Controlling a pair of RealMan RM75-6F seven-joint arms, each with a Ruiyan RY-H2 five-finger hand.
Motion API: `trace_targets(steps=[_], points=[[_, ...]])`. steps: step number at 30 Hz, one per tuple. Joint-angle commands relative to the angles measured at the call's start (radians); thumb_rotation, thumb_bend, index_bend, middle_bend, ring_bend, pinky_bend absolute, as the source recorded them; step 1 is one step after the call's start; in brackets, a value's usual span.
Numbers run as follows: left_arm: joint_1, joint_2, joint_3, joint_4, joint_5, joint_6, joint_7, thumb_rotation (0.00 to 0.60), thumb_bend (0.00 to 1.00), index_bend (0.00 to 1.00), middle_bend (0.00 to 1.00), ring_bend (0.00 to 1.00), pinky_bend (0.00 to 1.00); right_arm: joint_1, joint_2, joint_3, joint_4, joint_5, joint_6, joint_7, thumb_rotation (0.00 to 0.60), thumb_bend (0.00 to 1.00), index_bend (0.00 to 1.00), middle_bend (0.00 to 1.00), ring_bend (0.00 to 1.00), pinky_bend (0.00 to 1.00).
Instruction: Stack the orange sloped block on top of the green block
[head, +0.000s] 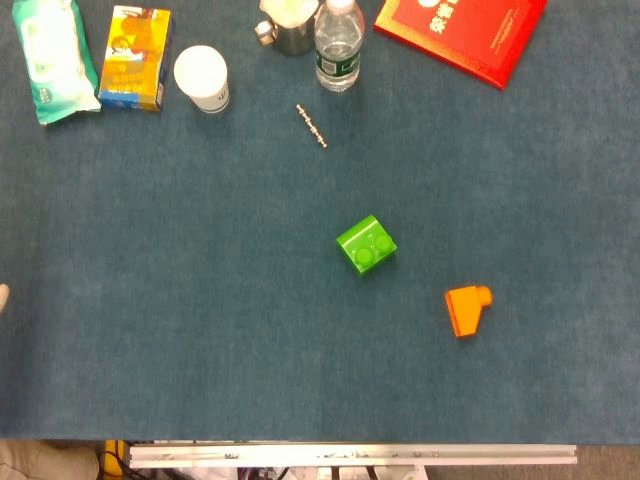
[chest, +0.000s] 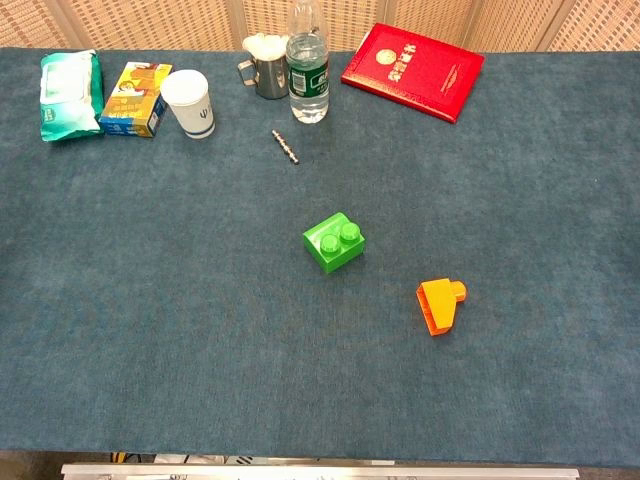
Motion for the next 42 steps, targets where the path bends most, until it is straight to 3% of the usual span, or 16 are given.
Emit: trace_targets(steps=[1,10,22,25,30,37,42], points=[[-0.001,-0.001,0.0,0.001,-0.004,-0.004,0.0,0.6,0.21,0.0,0.0,0.01,0.0,0.002,-0.001,0.0,0.001,-0.001,-0.003,-0.001,0.6,0.25,0.1,0.23,0.09,0.16],[0.003,0.0,-0.002,0.0,-0.01,0.0,0.001,0.6,0.21,0.0,0.0,0.01,0.0,0.008,-0.007,0.007,0.013,-0.018,0.012,0.012,0.6,0.25,0.15,0.27,0.15,0.24],[0.001,-0.003,0.0,0.007,-0.018,-0.011,0.0,0.6,0.21,0.0,0.0,0.01,0.0,0.064,0.0,0.006,-0.016,-0.055,-0.062,-0.032,0.6,0.17,0.27,0.39,0.36,0.46],[0.002,-0.003,0.0,0.01,-0.019,-0.01,-0.003,0.6,0.21,0.0,0.0,0.01,0.0,0.091,-0.004,0.003,-0.028,-0.067,-0.103,-0.051,0.6,0.16,0.32,0.48,0.46,0.57],[0.004,-0.003,0.001,0.012,-0.022,-0.011,-0.004,0.6,0.21,0.0,0.0,0.01,0.0,0.142,-0.006,-0.005,-0.061,-0.071,-0.199,-0.087,0.6,0.13,0.41,0.73,0.66,0.76],[0.01,-0.005,0.002,0.017,-0.024,-0.004,-0.01,0.6,0.21,0.0,0.0,0.01,0.0,0.226,-0.013,-0.02,-0.119,-0.057,-0.368,-0.141,0.6,0.13,0.47,0.93,0.85,0.93],[0.014,-0.006,0.004,0.021,-0.023,-0.001,-0.014,0.6,0.21,0.0,0.0,0.01,0.0,0.272,-0.052,-0.026,-0.115,-0.046,-0.447,-0.158,0.6,0.13,0.52,1.0,0.97,1.0]])
